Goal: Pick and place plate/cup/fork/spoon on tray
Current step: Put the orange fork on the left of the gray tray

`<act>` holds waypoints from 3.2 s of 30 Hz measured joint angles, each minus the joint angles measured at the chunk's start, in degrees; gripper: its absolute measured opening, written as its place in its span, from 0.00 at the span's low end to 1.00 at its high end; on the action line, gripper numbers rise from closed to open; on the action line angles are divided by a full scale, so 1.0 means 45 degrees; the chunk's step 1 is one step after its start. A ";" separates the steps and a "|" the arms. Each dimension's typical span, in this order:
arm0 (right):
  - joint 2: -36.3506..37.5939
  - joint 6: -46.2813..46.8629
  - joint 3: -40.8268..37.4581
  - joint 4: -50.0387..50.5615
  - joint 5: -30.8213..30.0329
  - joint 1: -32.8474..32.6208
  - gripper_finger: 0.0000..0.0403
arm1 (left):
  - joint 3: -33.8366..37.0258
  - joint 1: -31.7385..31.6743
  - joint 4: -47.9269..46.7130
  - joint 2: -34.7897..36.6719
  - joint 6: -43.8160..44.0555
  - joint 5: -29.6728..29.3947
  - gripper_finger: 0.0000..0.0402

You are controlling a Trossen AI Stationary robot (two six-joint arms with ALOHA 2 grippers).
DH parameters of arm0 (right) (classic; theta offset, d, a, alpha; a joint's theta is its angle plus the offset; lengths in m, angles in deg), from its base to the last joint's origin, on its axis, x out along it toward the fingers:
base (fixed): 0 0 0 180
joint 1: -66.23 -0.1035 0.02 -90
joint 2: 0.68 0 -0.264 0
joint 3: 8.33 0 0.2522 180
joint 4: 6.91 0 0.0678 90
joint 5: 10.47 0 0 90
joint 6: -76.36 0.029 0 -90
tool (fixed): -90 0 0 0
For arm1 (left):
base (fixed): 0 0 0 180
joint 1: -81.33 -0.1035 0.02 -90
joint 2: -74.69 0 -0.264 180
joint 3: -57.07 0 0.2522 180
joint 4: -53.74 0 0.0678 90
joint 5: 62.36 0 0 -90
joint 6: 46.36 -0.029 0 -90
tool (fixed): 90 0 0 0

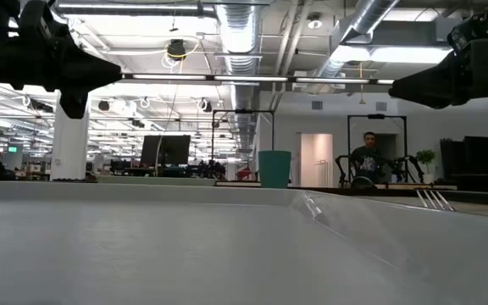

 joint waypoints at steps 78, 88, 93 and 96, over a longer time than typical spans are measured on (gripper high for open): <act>-1.8899 1.4256 1.4894 0.4552 0.3912 0.4039 0.65 | -0.7729 0.0000 -0.3963 -0.4937 0.6900 -0.3624 0.46; -2.3103 1.4795 1.7683 0.3832 0.4090 0.3813 0.65 | -0.7737 0.0000 -0.4554 -0.4896 0.6897 -0.3686 0.46; -2.4808 1.4790 1.9216 0.3860 0.4090 0.3902 0.65 | -0.7737 0.0000 -0.4546 -0.4900 0.6592 -0.3681 0.46; -2.5695 1.4790 2.0020 0.3897 0.4096 0.4006 0.65 | -0.7737 0.0000 -0.4541 -0.4900 0.6476 -0.3685 0.46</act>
